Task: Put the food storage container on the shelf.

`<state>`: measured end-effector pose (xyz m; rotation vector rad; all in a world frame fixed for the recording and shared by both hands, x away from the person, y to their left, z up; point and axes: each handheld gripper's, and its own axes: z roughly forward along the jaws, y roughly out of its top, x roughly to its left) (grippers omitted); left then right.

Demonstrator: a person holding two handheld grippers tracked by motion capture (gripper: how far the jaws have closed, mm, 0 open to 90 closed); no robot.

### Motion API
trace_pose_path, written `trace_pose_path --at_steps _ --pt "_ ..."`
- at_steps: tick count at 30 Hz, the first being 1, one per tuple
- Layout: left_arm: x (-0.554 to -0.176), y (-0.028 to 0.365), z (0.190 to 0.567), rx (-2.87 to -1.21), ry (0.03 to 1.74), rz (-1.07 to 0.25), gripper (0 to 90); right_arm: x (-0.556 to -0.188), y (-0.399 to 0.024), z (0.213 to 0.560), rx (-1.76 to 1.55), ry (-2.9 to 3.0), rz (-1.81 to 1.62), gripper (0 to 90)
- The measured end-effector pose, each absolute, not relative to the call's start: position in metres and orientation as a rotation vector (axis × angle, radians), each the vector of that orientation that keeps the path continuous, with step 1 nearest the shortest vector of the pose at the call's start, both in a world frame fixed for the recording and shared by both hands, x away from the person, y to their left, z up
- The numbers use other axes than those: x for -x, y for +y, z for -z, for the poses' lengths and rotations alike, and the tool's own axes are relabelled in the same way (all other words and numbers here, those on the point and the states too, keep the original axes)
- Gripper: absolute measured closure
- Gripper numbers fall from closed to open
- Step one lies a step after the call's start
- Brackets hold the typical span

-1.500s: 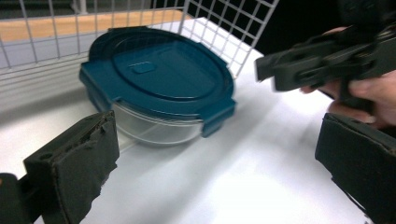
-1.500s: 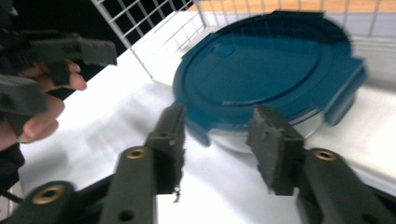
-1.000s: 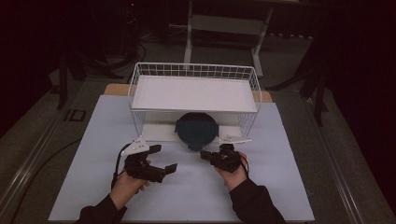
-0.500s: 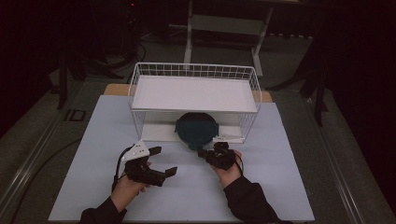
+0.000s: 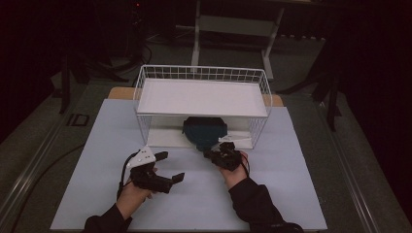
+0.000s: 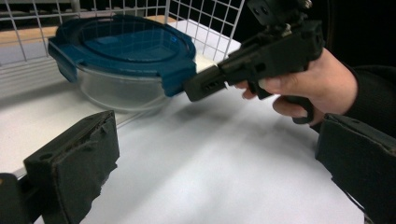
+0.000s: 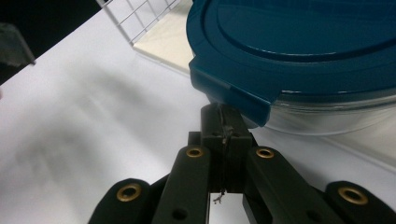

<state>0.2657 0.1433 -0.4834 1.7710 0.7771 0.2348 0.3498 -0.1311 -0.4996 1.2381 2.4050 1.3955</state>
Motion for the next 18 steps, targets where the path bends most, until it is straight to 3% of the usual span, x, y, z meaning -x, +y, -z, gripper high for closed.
trace_pose_path --at_steps 18 --pt "-0.266 0.145 0.483 -1.769 0.779 -0.247 0.0 -0.374 -0.13 0.499 -1.242 2.345 -1.359 89.8"
